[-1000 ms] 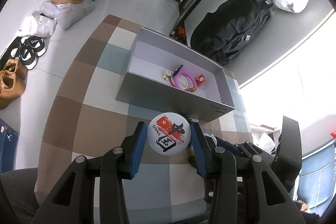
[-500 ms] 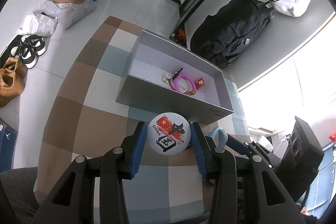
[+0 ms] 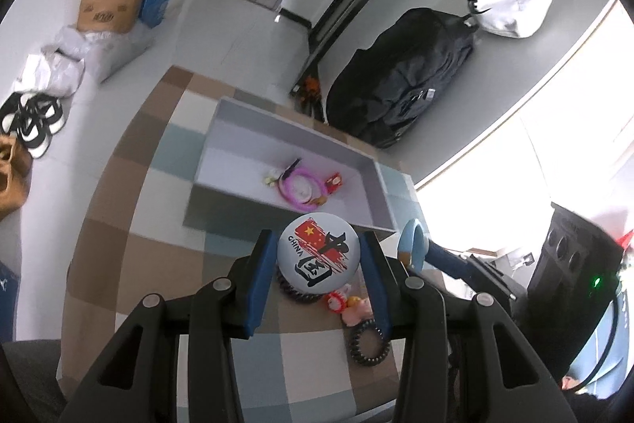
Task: Organize jewelry
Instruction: 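Carry the badge and blue ring toy over the grey box with both grippers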
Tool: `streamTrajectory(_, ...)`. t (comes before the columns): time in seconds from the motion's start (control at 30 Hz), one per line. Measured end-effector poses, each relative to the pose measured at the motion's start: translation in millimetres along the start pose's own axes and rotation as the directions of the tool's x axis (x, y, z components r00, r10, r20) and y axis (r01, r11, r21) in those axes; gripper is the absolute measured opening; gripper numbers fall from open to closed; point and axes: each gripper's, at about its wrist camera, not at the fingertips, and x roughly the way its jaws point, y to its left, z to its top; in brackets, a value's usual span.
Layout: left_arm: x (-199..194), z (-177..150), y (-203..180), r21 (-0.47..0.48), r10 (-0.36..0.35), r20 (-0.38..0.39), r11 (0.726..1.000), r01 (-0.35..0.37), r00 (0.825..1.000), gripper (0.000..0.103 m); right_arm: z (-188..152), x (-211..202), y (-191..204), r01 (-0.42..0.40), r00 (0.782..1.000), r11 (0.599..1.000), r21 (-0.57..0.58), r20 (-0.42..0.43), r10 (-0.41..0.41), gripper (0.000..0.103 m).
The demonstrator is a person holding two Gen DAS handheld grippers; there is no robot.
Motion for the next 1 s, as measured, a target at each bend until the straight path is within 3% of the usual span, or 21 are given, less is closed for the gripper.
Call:
streamTrajectory(0.2, 2, 18, -8, 0.010, 0.000, 0.021, 1.000, 0.000, 1.000, 0.037, 22, -4, -8, -0.033, 0.999, 0.999, 0.016, 0.035, 0.032, 0.058)
streamTrajectory(0.5, 21, 45, -18, 0.064, 0.068, 0.008, 0.996, -0.068, 0.998, 0.037, 55, 9, -25, -0.063, 0.996, 0.997, 0.036, 0.063, 0.060, 0.059)
streamTrajectory(0.8, 47, 65, -13, 0.085, 0.080, -0.025, 0.993, -0.078, 0.996, 0.037, 71, 38, -46, -0.098, 0.995, 0.988, 0.121, 0.010, 0.098, 0.058)
streamTrajectory(1.0, 63, 64, -6, 0.101, 0.120, -0.034, 0.988, -0.116, 0.992, 0.037, 73, 52, -49, -0.097, 0.995, 0.991, 0.089, -0.011, 0.098, 0.059)
